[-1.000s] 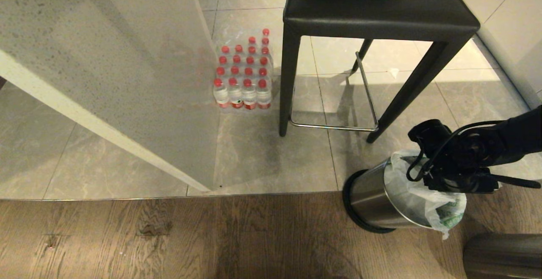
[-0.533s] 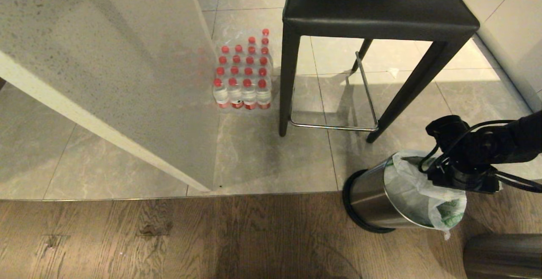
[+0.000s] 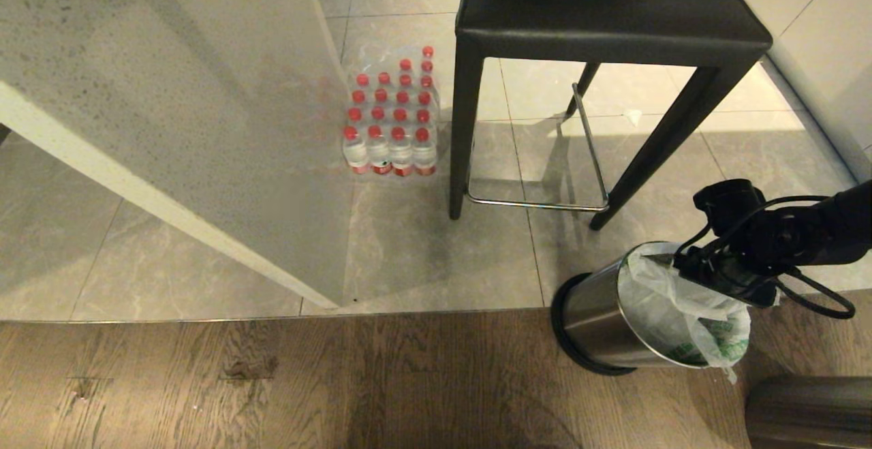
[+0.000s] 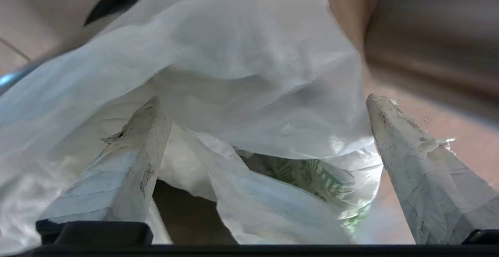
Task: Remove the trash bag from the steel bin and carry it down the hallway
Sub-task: Pick up the trash bag
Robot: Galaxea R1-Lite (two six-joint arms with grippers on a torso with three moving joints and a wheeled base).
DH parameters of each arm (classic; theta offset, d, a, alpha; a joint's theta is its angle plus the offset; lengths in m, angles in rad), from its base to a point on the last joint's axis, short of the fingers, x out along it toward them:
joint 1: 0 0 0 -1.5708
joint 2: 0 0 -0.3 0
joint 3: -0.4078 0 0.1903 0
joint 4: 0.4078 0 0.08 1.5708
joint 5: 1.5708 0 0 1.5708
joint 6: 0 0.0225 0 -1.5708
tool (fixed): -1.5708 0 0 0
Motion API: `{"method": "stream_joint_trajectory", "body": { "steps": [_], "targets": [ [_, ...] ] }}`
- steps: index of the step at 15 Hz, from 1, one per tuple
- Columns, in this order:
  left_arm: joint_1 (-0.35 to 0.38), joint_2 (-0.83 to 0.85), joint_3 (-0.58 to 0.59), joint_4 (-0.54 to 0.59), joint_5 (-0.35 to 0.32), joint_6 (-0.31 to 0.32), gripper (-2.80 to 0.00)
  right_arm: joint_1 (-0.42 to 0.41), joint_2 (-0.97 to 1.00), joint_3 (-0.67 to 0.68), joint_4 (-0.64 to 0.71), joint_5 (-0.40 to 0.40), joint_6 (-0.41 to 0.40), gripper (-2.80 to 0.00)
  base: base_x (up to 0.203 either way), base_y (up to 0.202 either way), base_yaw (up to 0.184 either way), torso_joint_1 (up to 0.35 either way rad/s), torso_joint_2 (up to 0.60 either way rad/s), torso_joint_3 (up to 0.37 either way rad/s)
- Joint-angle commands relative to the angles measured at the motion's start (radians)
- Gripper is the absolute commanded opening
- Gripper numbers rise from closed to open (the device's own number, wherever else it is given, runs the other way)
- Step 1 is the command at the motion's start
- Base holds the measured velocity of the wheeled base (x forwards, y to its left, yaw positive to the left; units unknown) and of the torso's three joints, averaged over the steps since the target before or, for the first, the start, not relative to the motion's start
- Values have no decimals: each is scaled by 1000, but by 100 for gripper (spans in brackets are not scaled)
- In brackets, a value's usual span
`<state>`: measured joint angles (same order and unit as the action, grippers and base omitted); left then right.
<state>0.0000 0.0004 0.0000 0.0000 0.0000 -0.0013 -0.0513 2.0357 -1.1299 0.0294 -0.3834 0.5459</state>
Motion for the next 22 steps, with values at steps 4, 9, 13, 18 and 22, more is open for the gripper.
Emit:
{"method": "stream_joint_trajectory", "body": {
  "steps": [4,9,13,18,22],
  "targets": [
    [0,0,0,0,0,0,-280,-1,-27,-5,-40,6,69,0,0,0,0,0,0,0],
    [0,0,0,0,0,0,-280,24,-65,-4,-60,99,94,0,0,0,0,0,0,0],
    [0,0,0,0,0,0,-280,84,-69,7,-59,100,128,0,0,0,0,0,0,0],
    [0,0,0,0,0,0,-280,144,-63,42,-60,87,141,0,0,0,0,0,0,0],
    [0,0,0,0,0,0,-280,157,-72,49,-48,90,127,0,0,0,0,0,0,0]
  ]
}}
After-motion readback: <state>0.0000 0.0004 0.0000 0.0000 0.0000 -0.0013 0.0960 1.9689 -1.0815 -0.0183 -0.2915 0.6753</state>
